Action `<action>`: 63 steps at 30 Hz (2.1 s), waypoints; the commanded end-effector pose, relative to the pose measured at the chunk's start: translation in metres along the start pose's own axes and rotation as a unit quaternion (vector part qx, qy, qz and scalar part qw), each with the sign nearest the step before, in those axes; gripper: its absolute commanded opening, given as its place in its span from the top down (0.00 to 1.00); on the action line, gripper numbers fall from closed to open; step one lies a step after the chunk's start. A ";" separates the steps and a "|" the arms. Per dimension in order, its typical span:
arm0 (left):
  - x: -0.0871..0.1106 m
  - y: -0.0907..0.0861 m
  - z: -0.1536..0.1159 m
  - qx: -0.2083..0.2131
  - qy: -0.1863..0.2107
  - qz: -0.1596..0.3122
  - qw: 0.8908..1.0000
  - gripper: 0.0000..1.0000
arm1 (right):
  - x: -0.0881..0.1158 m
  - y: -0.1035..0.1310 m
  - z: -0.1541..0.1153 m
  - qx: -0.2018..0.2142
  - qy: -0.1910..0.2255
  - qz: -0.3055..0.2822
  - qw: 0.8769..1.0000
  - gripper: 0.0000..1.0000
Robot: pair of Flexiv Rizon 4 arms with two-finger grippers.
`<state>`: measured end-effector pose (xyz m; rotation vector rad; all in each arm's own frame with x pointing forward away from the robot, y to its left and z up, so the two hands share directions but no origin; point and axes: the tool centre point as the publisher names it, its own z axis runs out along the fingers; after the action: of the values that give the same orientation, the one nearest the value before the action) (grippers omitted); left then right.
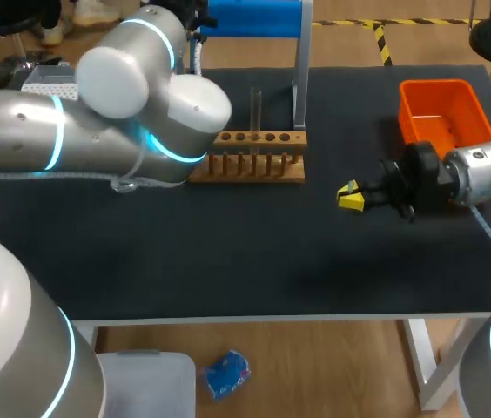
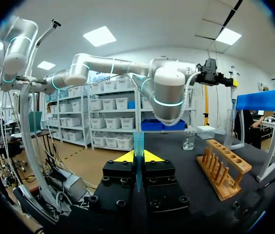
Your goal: Invert the test tube, pick up the pipette, mount the tip to pipette, aspirate from beaker and dispense into the tube, eject the tip, return the pipette, and cap with the stopper.
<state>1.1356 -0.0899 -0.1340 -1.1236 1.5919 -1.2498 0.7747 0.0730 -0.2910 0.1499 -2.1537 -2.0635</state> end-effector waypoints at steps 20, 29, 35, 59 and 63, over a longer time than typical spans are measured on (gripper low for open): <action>0.086 -0.021 -0.191 0.042 0.336 0.044 0.940 1.00 | 0.001 0.001 -0.001 0.001 0.000 0.000 1.000 1.00; 0.140 -0.016 -0.229 0.062 0.376 0.024 0.924 1.00 | 0.001 0.001 -0.001 0.001 0.000 0.000 1.000 1.00; 0.151 -0.016 -0.232 0.062 0.376 0.018 0.924 1.00 | 0.001 0.001 -0.001 0.001 0.000 0.000 1.000 1.00; 0.201 -0.016 -0.258 0.086 0.425 0.046 0.900 1.00 | 0.001 0.001 -0.001 0.001 0.000 0.000 1.000 1.00; 0.220 -0.017 -0.268 0.088 0.444 0.052 0.890 1.00 | 0.001 0.001 -0.001 0.001 0.000 0.000 1.000 1.00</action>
<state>0.8254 -0.2268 -0.0781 -0.3288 2.1177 -1.8902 0.7747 0.0730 -0.2910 0.1499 -2.1537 -2.0635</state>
